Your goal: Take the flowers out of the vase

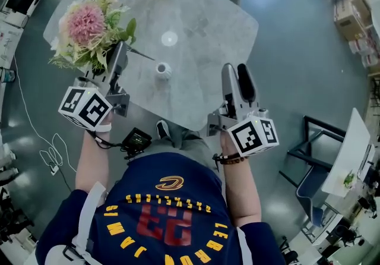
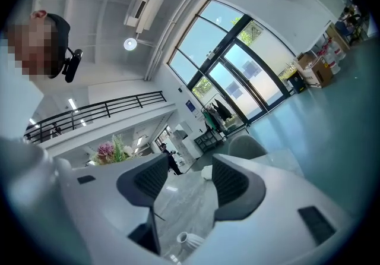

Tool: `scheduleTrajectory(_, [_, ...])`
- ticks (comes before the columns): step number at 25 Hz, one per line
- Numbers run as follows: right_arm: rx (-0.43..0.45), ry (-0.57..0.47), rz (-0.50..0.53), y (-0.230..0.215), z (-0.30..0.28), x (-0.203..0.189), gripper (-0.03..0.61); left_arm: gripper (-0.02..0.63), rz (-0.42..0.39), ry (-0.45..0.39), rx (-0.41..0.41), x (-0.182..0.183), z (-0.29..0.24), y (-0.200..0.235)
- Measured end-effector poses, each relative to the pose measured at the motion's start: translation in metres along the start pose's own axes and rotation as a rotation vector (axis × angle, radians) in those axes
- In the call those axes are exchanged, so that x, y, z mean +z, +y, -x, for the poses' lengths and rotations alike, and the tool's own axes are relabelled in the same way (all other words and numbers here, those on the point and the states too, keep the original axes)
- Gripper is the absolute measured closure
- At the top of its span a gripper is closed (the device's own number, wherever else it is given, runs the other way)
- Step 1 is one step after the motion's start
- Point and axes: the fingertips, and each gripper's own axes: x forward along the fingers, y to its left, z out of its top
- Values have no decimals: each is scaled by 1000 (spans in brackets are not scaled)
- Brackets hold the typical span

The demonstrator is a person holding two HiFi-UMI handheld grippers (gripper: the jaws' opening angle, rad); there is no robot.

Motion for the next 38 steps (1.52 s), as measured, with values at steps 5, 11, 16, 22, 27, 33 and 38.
scheduleTrajectory(5, [61, -59, 59, 23, -14, 35, 347, 574, -3, -65, 27, 31, 10, 14])
scheduleTrajectory(11, [124, -94, 174, 49, -13, 79, 357, 573, 5, -149, 31, 62, 22, -1])
scheduleTrajectory(16, [109, -176, 146, 52, -19, 97, 550, 574, 14, -184, 17, 70, 20, -3])
scheduleTrajectory(22, [96, -110, 165, 63, -26, 81, 571, 573, 39, -198, 8, 75, 25, -4])
scheduleTrajectory(27, [109, -86, 188, 64, -29, 74, 571, 573, 34, -201, 1, 73, 21, -7])
scheduleTrajectory(33, [71, -65, 248, 61, -29, 66, 571, 574, 67, -194, -9, 72, 22, -6])
scheduleTrajectory(38, [76, -70, 255, 61, -26, 69, 571, 574, 74, -191, -4, 73, 22, -7])
